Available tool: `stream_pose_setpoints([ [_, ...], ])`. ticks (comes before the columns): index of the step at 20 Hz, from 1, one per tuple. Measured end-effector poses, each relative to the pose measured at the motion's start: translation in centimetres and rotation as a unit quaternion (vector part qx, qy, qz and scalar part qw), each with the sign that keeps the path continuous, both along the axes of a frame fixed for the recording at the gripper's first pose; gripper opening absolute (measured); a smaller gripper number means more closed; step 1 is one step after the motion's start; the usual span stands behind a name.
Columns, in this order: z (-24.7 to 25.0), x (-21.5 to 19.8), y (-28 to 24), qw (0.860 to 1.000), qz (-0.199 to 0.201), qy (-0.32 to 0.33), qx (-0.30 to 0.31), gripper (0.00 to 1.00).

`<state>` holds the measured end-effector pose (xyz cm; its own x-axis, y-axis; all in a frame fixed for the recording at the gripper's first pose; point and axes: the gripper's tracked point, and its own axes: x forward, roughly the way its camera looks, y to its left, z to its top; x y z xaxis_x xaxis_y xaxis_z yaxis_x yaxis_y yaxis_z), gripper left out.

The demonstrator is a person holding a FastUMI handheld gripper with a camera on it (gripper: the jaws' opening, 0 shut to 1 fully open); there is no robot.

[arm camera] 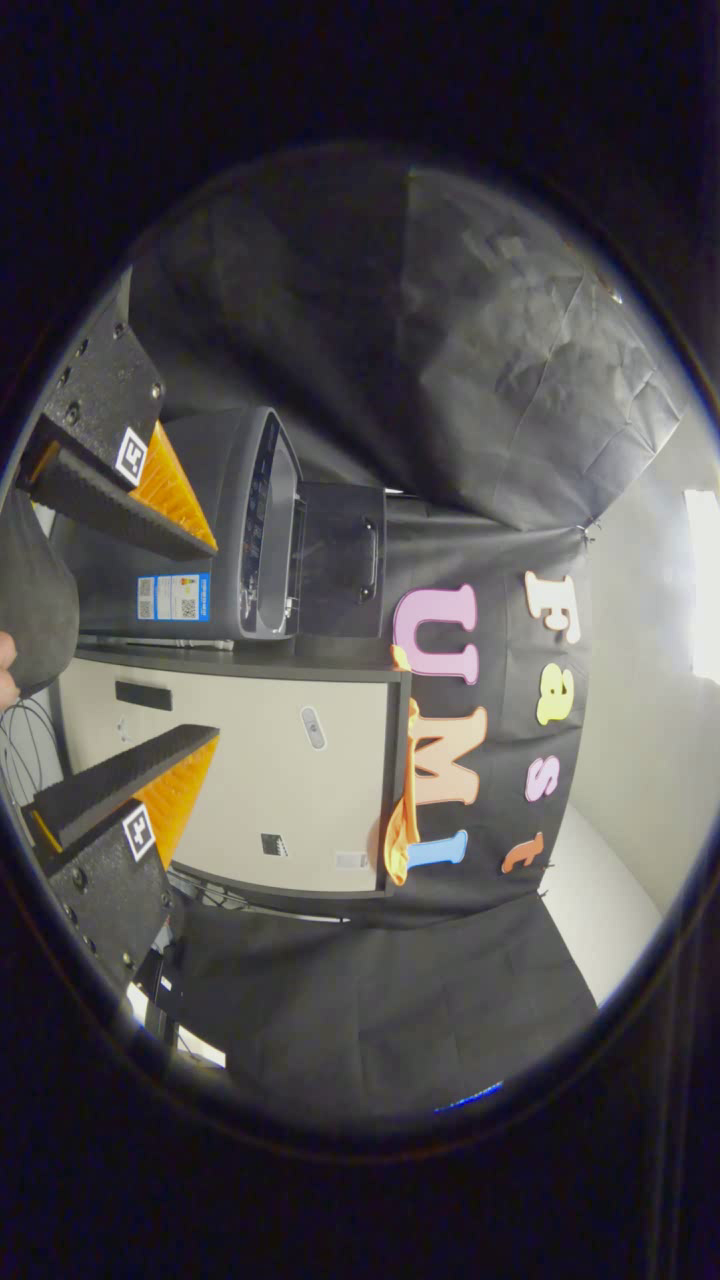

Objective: Put the clothes into the washing machine and then close the washing machine lid.

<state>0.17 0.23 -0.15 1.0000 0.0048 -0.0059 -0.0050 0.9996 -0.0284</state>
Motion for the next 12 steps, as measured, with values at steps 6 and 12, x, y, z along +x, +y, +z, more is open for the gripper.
stream_pose_setpoints([
  [6, -0.01, 0.02, -0.05, 1.0, -0.001, 0.001, -0.001, 0.99],
  [12, -0.04, -0.07, -0.02, 1.0, 0.0, 0.001, -0.002, 0.99],
])
